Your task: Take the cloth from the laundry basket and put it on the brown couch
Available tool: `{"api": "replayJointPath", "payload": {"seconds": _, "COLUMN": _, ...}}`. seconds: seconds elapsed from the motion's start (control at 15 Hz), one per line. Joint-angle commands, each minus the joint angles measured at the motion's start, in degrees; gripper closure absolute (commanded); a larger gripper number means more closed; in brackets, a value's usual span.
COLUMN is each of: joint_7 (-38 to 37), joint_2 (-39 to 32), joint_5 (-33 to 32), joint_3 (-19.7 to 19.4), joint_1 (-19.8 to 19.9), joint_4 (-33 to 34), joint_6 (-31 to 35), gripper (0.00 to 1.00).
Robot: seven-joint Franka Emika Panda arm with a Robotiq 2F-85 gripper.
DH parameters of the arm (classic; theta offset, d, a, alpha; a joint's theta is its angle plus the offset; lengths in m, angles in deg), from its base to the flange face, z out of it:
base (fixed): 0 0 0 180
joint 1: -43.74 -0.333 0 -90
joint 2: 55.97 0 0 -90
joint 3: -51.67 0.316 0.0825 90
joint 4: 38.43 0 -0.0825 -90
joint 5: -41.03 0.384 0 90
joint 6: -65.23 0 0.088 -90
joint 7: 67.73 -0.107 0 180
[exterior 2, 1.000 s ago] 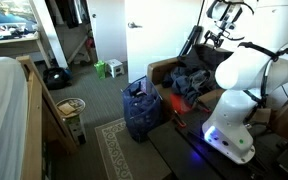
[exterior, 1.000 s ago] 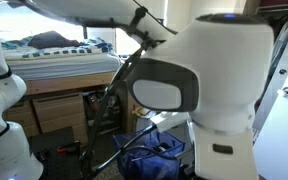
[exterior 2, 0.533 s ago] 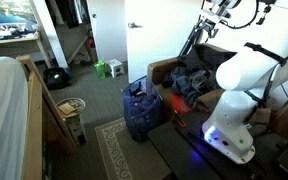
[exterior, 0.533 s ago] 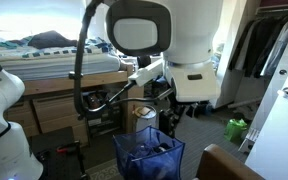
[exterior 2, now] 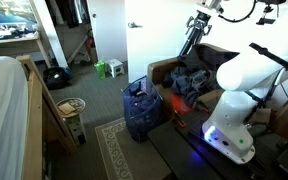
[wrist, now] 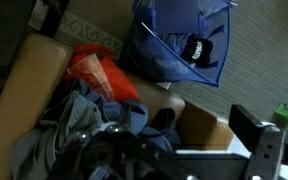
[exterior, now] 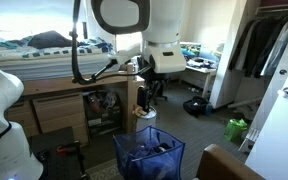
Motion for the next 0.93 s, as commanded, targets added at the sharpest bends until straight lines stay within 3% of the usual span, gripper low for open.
{"api": "replayJointPath", "payload": {"seconds": 0.0, "joint_7": 1.78, "joint_2": 5.32, "joint_5": -1.63, "joint_3": 1.87, "joint_1": -0.69, "joint_4": -3.24, "joint_6": -4.34, "gripper": 0.0}}
{"api": "replayJointPath", "payload": {"seconds": 0.47, "joint_7": 8.21, "joint_2": 10.26, "joint_5": -4.46, "joint_3": 4.39, "joint_1": -2.06, "joint_4": -5.99, "joint_6": -13.57, "gripper": 0.0}}
{"api": "replayJointPath", "payload": {"seconds": 0.87, "joint_7": 8.01, "joint_2": 8.69, "joint_5": -4.15, "joint_3": 4.58, "joint_1": -2.1, "joint_4": -5.08, "joint_6": -13.47, "gripper": 0.0}}
